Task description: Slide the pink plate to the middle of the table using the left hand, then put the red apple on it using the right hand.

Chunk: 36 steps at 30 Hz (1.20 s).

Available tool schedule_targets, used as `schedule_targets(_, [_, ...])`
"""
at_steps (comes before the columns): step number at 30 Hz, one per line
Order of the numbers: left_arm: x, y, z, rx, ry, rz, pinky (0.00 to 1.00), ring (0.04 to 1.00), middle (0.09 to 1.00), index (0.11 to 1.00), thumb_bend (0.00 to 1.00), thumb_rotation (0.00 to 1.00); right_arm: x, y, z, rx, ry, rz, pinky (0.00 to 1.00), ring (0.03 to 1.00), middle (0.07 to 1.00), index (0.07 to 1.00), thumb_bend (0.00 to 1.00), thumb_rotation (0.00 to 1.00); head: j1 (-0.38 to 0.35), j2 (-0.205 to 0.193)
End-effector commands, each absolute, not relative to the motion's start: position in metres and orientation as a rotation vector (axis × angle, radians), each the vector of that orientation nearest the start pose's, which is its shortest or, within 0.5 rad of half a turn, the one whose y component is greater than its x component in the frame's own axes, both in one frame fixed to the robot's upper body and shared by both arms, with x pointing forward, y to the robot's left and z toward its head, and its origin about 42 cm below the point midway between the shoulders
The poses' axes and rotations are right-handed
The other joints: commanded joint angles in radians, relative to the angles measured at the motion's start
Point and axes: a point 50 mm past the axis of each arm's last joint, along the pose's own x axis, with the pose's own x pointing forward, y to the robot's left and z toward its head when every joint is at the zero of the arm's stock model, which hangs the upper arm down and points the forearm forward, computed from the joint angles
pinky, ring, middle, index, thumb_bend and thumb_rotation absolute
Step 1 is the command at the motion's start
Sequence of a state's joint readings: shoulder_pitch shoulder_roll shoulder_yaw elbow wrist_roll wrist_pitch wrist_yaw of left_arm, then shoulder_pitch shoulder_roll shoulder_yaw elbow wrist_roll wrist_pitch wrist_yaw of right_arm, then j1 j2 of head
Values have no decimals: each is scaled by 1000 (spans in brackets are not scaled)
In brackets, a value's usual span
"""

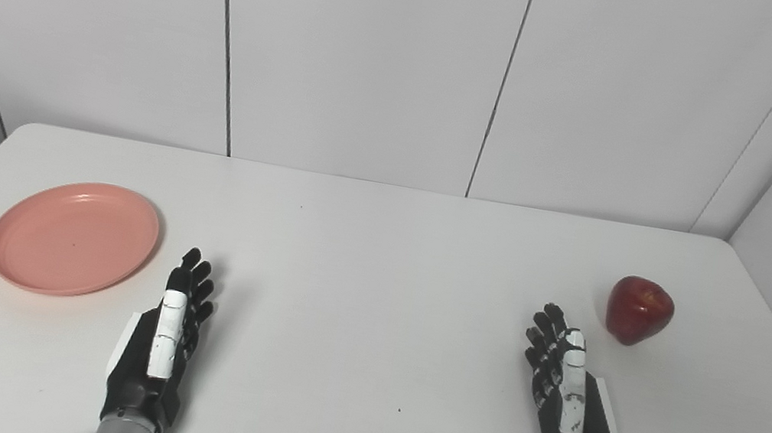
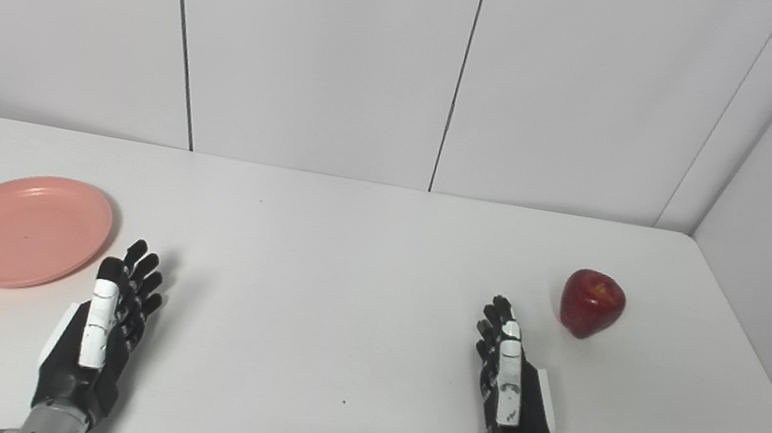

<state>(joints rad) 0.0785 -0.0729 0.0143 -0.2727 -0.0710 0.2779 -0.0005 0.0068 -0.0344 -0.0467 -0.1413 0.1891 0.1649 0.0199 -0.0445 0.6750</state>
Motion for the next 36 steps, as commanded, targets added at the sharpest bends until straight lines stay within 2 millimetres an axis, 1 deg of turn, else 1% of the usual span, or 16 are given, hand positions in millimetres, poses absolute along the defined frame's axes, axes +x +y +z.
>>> schedule_targets(1, [242, 205, 133, -113, 60, 34, 1000, 1000, 1000, 1000, 833, 999, 283, -227, 126, 150, -14, 30, 1000, 963, 955, 951, 898, 1000, 1, 0])
schedule_targets(9, [242, 204, 133, -122, 65, 31, 1000, 1000, 1000, 1000, 827, 1000, 283, -227, 127, 143, -15, 30, 1000, 968, 955, 952, 889, 1000, 1, 0])
schedule_targets(13, [242, 205, 133, -122, 65, 31, 1000, 1000, 1000, 1000, 846, 993, 284, -226, 127, 138, -14, 34, 1000, 970, 957, 956, 892, 1000, 1, 0])
schedule_targets(24, [242, 205, 133, -130, 68, 24, 1000, 1000, 1000, 1000, 837, 995, 284, -227, 127, 137, -16, 36, 1000, 965, 956, 956, 884, 1000, 3, 1])
schedule_targets(36, [242, 205, 133, -138, 72, 22, 1000, 1000, 1000, 1000, 844, 985, 284, -226, 127, 137, -10, 36, 1000, 967, 959, 956, 893, 1000, 3, 1])
